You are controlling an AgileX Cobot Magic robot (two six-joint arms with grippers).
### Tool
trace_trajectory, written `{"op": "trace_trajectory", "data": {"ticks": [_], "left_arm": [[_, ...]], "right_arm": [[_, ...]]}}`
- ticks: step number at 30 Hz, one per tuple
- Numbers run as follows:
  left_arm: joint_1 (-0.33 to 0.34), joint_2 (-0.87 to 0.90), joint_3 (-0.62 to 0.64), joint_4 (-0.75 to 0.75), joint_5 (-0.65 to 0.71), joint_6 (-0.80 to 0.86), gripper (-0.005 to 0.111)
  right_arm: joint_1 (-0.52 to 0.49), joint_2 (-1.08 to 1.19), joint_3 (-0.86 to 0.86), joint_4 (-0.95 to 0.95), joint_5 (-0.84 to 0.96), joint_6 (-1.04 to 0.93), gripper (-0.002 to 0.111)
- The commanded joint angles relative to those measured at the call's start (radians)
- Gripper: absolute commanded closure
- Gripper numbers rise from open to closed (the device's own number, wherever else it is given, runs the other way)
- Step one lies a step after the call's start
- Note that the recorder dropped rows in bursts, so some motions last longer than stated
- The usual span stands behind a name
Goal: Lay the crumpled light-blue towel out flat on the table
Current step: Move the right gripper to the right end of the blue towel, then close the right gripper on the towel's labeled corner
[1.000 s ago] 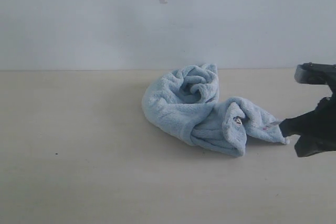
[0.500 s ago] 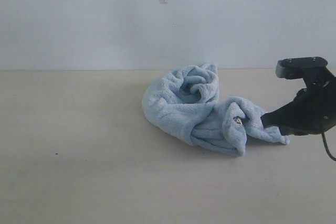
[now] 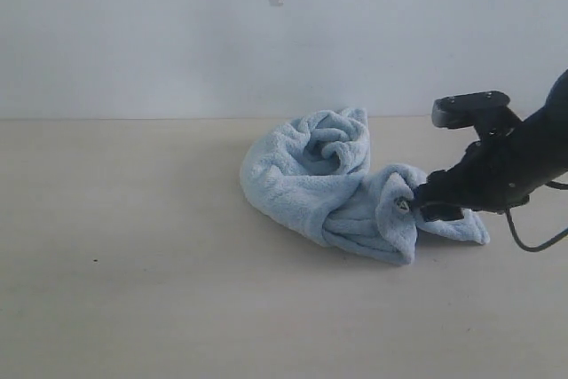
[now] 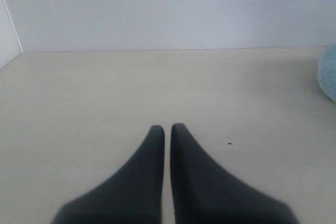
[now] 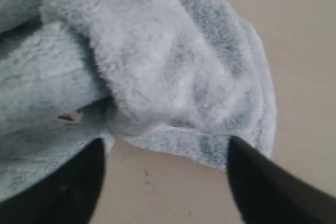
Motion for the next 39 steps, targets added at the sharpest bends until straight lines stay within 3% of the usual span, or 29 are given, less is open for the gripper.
{"op": "trace_trajectory", "data": {"ticks": [1,5,12,15,19,24,26,35,39], "left_arm": [[-0.005,-0.004,0.004,0.004,-0.004,0.005,0.103],[-0.005,-0.004,0.004,0.004,-0.004,0.005,0.103],[-0.005,-0.004,0.004,0.004,-0.005,0.005,0.103],[-0.005,-0.004,0.004,0.004,-0.005,0.005,0.103],[-0.005,-0.004,0.004,0.004,-0.005,0.005,0.103],[-0.005,-0.004,0.004,0.004,-0.005,0.005,0.103],[-0.005,-0.004,0.004,0.004,-0.005,0.005,0.103],[-0.005,-0.004,0.004,0.004,-0.005,0.005,0.103],[-0.005,-0.004,0.004,0.004,-0.005,0.005,0.103]], "right_arm": [[0.082,0.001,-0.007,-0.006,0.028,-0.094,0.007],[0.133,0.001,-0.007,-0.006,0.114,-0.304,0.003],[0.159,-0.014,-0.005,-0.010,0.283,-0.309,0.003],[0.216,-0.014,-0.005,-0.017,0.236,-0.277,0.004],[0.276,-0.016,-0.013,-0.040,0.249,-0.236,0.022],[0.309,-0.016,-0.042,-0.153,0.293,-0.163,0.057],[0.309,-0.016,-0.042,-0.223,0.295,-0.160,0.065],[0.309,-0.016,-0.040,-0.739,0.247,0.299,0.068],[0.304,0.003,-0.040,-0.826,0.171,0.363,0.068]]}}
